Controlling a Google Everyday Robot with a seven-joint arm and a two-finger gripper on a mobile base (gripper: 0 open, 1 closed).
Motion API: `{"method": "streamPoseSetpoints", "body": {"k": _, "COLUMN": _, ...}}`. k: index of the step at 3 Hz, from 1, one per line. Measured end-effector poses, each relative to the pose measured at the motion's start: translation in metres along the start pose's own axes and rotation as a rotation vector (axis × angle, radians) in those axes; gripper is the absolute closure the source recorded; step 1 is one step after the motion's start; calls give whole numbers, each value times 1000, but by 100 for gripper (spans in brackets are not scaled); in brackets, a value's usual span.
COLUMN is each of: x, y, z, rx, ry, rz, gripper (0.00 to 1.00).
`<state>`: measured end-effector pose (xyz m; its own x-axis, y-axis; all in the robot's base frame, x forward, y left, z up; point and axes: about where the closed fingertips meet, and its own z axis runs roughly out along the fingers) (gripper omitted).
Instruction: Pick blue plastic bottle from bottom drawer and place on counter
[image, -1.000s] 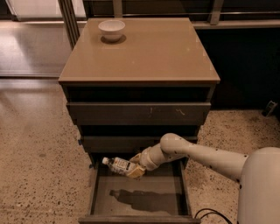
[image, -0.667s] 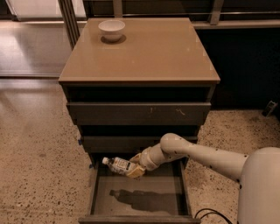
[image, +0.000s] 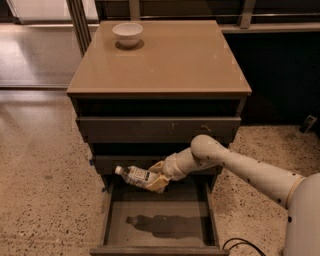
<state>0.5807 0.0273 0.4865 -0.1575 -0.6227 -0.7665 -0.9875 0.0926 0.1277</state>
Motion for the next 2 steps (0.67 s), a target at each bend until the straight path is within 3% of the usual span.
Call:
{"method": "streamPoseSetpoints", "body": {"k": 1, "x": -43, "y": -5, "z": -43, "rx": -47, "ry": -64, "rz": -49, "gripper": 100}}
{"method": "streamPoseSetpoints", "body": {"k": 2, "x": -107, "y": -12, "z": -109, "rx": -66, "ry": -106, "rz": -133, "gripper": 100}}
